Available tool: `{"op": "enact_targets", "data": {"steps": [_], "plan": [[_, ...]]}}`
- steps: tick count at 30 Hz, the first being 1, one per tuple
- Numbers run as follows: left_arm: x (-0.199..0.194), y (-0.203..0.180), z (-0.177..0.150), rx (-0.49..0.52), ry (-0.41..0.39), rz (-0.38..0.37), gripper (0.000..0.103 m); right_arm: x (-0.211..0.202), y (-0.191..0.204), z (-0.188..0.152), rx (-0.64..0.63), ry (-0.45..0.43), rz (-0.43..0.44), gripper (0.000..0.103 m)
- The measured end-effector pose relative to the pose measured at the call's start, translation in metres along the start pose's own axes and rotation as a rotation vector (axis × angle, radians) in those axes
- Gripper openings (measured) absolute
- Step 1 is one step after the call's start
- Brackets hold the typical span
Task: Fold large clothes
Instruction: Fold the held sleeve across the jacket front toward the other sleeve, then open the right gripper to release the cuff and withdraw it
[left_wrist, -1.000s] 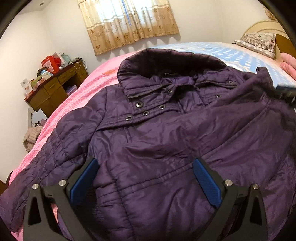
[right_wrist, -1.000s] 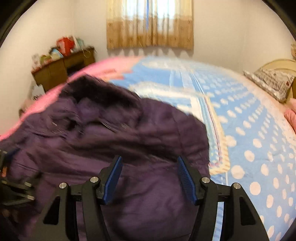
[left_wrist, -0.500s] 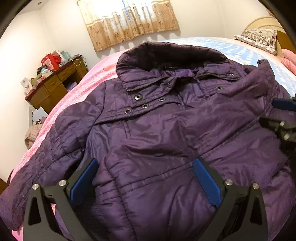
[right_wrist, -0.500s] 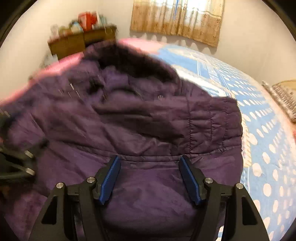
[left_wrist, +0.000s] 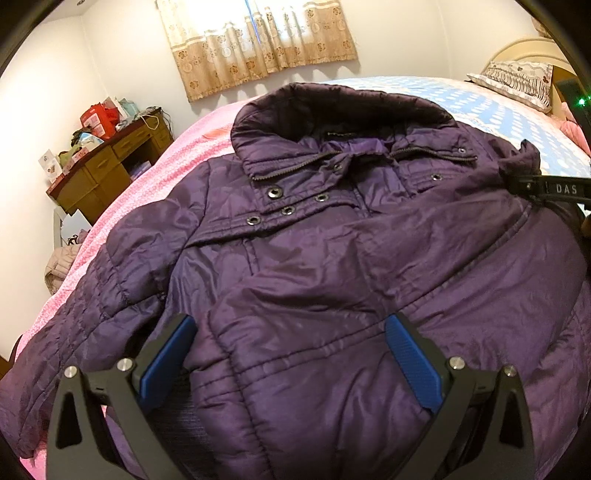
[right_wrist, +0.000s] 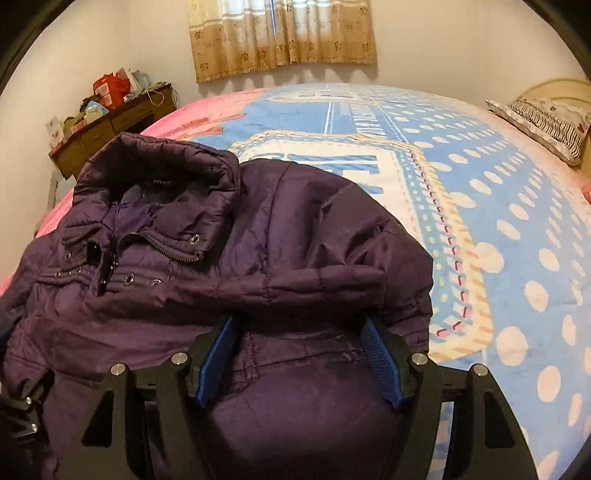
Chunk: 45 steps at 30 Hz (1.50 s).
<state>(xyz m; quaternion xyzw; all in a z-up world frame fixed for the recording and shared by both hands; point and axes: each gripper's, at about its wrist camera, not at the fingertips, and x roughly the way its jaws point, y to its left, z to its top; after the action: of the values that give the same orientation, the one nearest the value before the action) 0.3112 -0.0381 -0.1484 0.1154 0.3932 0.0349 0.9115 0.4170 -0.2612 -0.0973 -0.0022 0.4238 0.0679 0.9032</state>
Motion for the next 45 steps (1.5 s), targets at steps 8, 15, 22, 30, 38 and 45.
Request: {"op": "enact_targets", "data": {"steps": [8, 15, 22, 30, 38, 45], "plan": [[0.001, -0.002, 0.000, 0.012, 0.001, 0.014, 0.103, 0.009, 0.016, 0.002, -0.042, 0.011, -0.058, 0.071], [0.001, -0.003, -0.001, 0.015, 0.000, 0.020, 0.103, 0.020, 0.029, 0.009, -0.059, 0.015, -0.083, 0.072], [0.001, -0.003, -0.001, 0.015, 0.001, 0.020, 0.103, 0.002, 0.038, 0.011, -0.104, 0.012, -0.137, 0.073], [0.001, -0.003, -0.001, 0.013, 0.001, 0.018, 0.103, -0.056, 0.103, -0.023, -0.216, -0.044, 0.039, 0.073], [0.001, -0.003, -0.001, 0.015, 0.002, 0.019, 0.103, -0.018, 0.099, -0.038, -0.236, 0.068, 0.093, 0.074], [0.001, -0.003, -0.001, 0.014, 0.001, 0.019, 0.103, -0.015, 0.104, -0.042, -0.254, 0.059, 0.074, 0.075]]}}
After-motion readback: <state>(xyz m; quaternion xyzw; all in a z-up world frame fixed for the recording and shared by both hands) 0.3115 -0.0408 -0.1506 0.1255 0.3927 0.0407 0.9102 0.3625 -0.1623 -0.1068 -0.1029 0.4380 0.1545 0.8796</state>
